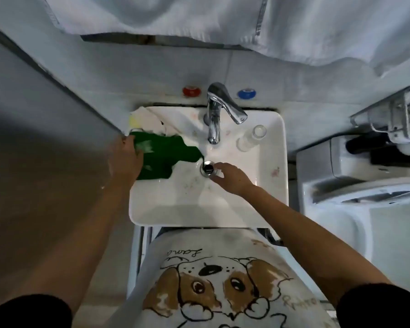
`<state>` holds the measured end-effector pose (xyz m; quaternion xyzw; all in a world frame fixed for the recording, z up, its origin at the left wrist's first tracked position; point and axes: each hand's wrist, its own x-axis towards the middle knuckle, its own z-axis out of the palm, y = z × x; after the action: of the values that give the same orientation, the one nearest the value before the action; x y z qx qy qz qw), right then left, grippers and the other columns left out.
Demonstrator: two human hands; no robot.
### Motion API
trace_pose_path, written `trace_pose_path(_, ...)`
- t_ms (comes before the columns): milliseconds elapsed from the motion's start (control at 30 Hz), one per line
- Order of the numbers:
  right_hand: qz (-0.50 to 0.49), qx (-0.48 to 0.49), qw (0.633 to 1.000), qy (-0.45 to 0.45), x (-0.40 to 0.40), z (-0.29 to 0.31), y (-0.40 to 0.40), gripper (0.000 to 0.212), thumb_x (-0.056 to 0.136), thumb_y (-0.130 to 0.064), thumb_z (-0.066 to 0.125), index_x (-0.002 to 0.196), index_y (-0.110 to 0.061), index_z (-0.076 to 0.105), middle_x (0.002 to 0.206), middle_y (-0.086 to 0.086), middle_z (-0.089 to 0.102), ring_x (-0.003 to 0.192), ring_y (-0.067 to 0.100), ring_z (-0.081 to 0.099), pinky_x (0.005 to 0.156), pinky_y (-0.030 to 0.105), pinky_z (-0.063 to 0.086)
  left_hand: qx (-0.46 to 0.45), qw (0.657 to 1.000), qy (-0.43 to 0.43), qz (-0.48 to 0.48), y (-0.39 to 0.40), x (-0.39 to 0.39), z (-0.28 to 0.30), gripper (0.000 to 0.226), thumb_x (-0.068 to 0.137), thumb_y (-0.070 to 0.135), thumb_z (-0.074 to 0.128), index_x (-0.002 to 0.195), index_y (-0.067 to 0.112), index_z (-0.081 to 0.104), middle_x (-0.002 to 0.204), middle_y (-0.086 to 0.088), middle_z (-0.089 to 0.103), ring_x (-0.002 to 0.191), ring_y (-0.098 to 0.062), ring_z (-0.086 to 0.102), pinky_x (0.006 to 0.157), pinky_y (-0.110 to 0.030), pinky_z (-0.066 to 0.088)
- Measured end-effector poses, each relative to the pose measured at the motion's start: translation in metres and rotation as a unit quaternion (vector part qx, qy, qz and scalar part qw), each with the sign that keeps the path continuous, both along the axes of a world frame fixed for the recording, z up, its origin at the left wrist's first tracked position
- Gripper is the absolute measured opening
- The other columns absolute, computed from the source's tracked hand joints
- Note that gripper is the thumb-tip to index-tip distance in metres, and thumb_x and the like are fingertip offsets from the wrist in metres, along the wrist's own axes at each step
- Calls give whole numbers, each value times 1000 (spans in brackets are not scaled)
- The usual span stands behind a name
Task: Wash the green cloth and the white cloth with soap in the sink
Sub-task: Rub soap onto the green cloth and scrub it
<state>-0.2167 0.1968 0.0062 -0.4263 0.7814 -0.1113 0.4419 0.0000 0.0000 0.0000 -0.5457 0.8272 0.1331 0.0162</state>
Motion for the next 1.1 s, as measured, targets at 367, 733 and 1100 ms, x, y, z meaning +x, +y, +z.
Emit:
trace_pose_path(367,-30,-1,1000,3,29,-5,-19,38,95,-34,57,124,-9,57,125,8,59,113,27,56,85,30,39,168,979,66,92,-19,20,-27,50,92,25,56,137,13,38,127,-22,53,114,-41,52,97,-51,43)
trace_pose_path(733,-90,-73,993,-25,19,-2,-18,25,92,-30,59,113,-15,63,108,3,67,97,22,62,84,34,48,126,970,205,13,11,-14,53,28,87,12,64,114,4,61,104,-10,63,94,-25,58,83,-31,44)
trace_pose_path(1100,-161,-146,948,-232,0,3,-16,71,83,-11,73,144,-21,39,125,-3,57,105,13,59,94,29,50,407,864,288,-68,47,-81,61,21,85,-2,62,102,10,65,83,5,65,69,9,61,66,-6,45)
